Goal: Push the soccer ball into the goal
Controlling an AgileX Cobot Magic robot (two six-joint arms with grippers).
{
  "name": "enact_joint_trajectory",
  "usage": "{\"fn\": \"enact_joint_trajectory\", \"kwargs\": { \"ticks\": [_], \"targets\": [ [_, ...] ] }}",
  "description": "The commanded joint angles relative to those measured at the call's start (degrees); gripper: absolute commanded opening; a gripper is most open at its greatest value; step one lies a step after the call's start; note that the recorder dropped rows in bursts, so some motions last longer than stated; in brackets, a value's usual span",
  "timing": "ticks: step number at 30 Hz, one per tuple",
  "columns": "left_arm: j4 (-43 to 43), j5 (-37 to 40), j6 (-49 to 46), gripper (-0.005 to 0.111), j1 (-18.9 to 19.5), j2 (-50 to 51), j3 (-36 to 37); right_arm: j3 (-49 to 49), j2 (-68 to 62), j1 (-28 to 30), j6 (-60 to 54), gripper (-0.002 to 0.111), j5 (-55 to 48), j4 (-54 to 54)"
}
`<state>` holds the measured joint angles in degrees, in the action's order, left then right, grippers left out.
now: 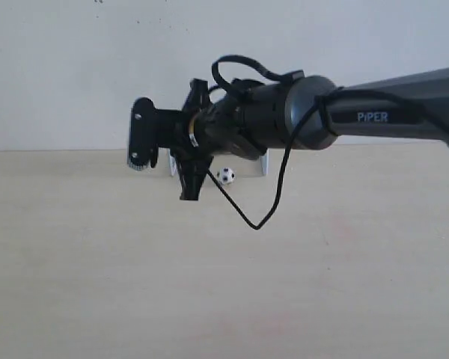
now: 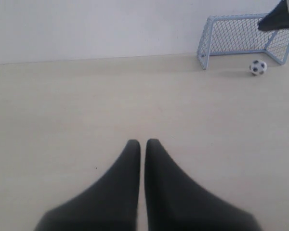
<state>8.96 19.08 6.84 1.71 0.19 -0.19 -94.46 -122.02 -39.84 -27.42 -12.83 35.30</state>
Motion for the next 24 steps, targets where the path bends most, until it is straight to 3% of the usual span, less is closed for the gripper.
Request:
{"fn": "enact_joint_trajectory", "kwargs": {
  "ticks": [1,9,24],
  "targets": [
    [0.1,-0.6,-0.2,0.004,-0.3,-0.2,0.2,-0.2,4.5,-1.3,3.8,0.000,-7.7,5.6],
    [0.1,-0.9,-0.2,0.004,-0.3,-0.2,0.2,1.8,6.5,-1.9,4.1,0.000,-22.3,2.2],
    [0.1,-0.9,-0.2,0.004,-0.3,-0.2,0.2,26.4,19.9,-4.8,6.5,0.000,-21.3,-2.8]
  ]
}}
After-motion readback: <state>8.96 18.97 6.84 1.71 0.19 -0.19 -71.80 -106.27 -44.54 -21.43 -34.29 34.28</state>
